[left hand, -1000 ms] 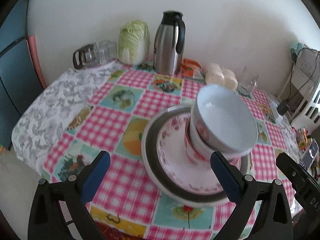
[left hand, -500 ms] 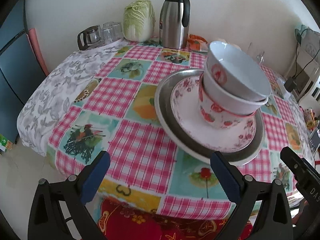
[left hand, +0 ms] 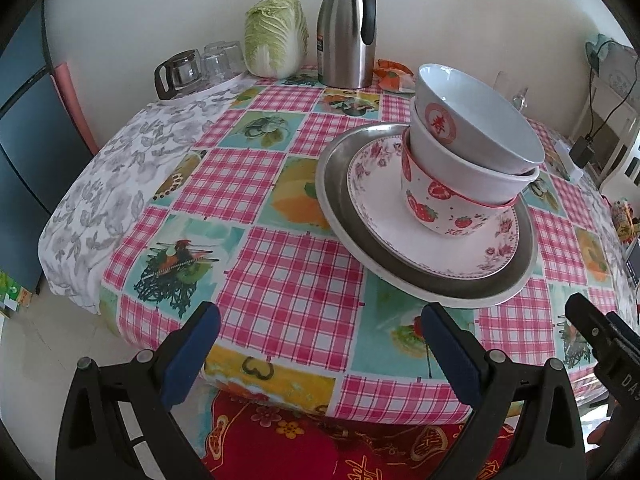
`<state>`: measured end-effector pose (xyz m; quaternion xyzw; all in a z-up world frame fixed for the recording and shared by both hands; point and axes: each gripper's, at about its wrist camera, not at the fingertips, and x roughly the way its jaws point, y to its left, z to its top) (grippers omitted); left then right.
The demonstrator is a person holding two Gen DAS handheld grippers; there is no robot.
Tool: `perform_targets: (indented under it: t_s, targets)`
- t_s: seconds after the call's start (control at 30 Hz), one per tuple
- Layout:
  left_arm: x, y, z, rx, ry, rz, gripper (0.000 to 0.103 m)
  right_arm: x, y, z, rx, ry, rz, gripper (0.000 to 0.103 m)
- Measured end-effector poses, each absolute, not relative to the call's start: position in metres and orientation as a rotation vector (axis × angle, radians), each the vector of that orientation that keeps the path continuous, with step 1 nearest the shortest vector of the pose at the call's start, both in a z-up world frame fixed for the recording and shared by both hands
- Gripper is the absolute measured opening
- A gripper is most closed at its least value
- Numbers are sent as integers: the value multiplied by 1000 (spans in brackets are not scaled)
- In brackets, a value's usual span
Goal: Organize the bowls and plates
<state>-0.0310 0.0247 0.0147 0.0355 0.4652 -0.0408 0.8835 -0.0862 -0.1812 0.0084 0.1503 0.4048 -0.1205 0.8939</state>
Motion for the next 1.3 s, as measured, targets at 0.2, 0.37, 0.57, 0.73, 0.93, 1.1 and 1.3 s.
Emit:
perform_targets:
  t_s: [0.2, 0.37, 0.57, 0.73, 0.93, 1.1, 1.3]
  targets:
    - [-29, 22, 15, 76, 965, -105, 100, -83, -177, 6, 292, 852, -242, 103]
    - [-28, 21, 16, 71, 962, -124, 100, -80, -175, 3, 283, 865, -238, 103]
    - [-26, 18, 15, 84, 964, -140, 100, -77, -174, -1, 270, 879, -237, 103]
    - [-24, 17, 13, 88, 971, -149, 100, -75, -173, -4, 264, 888, -236, 103]
    - [-23, 17, 12, 86, 974, -149, 100, -74, -173, -4, 262, 892, -236, 103]
    - [-23, 16, 12, 88, 974, -151, 100, -74, -173, -4, 263, 890, -235, 103]
    - [-23, 16, 11, 89, 974, -153, 100, -74, -176, -5, 269, 890, -239, 103]
